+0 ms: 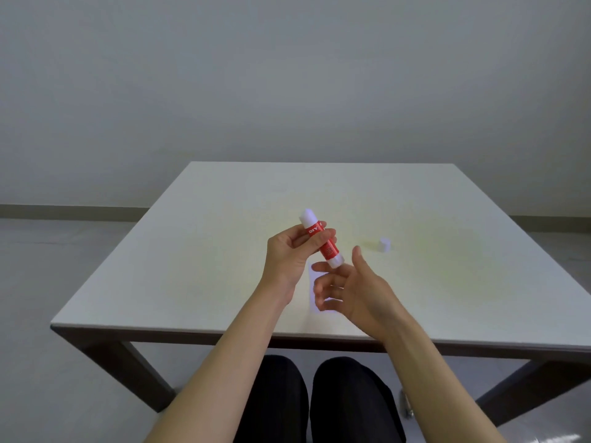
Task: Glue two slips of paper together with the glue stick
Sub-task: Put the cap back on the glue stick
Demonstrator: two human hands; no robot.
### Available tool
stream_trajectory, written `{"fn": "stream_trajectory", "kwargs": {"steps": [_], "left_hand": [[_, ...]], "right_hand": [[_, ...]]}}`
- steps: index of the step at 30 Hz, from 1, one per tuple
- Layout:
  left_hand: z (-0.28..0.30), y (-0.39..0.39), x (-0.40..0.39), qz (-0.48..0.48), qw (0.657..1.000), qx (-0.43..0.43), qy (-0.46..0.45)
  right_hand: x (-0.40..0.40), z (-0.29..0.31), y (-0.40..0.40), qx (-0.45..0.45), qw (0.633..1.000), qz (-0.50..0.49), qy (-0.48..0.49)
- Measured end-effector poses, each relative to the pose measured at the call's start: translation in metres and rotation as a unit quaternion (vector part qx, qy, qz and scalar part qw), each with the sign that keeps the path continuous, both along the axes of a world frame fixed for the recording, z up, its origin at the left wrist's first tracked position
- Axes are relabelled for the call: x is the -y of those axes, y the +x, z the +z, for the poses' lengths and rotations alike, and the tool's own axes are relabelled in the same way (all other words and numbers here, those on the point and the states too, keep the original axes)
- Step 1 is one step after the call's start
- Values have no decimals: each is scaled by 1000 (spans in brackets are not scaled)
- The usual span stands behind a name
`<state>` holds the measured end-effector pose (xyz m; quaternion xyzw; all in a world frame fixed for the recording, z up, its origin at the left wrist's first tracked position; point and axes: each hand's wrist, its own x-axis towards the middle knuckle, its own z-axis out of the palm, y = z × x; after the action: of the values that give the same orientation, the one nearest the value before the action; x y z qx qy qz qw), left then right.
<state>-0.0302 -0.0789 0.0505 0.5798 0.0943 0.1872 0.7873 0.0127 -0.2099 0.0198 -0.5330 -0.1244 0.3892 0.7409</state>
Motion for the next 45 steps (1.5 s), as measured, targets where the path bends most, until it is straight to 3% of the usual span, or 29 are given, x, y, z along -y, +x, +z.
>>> {"fn": "stream_trajectory", "kwargs": {"steps": [3,4,6,7,10,11,12,13,16,17,22,24,26,28,29,30,33,35,41,45], "left_hand": [[2,1,0,-5,1000,4,-2],[2,2,0,-2,1000,4,-6],[1,3,0,12,1000,0,-18],[-1,3,1,25,999,-4,-26],[-6,4,6,66,996,-31,-53],[-8,6,8,78,995,-39,-53],[-9,7,9,89,994,-49,-47],[-10,8,9,97,993,-57,-42],[-10,7,1,74,994,-73,-39],[-10,6,-3,61,995,-76,-31],[-17,4,-17,61,991,-95,78],[-19,3,-19,65,984,-115,116],[-21,2,-20,63,978,-127,155],[-22,1,-21,65,969,-132,197],[-22,0,-22,68,965,-132,215],[-23,-1,-23,69,962,-132,230],[-22,-4,-23,69,953,-128,264],[-20,-5,-22,71,950,-121,281],[-15,-10,-22,71,928,-107,351],[-15,-12,-22,61,903,-108,411]], "right_hand": [[1,-2,0,8,998,-27,52],[-1,-3,0,55,996,-51,47],[-5,-6,-3,241,963,-113,-28],[-7,-9,-2,356,914,-164,-100],[-13,-20,-4,626,662,-313,-269],[-16,-22,-3,667,609,-326,-281],[-16,-23,0,688,583,-323,-286],[-15,-24,6,694,586,-300,-291],[-5,-24,36,628,692,-166,-315],[1,-26,49,602,710,-128,-342],[25,-37,97,533,675,-132,-493],[30,-43,104,526,641,-112,-547],[31,-45,103,544,609,-106,-568],[30,-43,98,560,607,-137,-547],[27,-38,94,553,631,-160,-520],[24,-31,89,526,682,-187,-473],[13,-1,66,334,899,-204,-197],[5,16,49,269,946,-164,-77],[-4,35,31,334,933,-92,-94],[-1,33,30,412,900,-60,-133]]}}
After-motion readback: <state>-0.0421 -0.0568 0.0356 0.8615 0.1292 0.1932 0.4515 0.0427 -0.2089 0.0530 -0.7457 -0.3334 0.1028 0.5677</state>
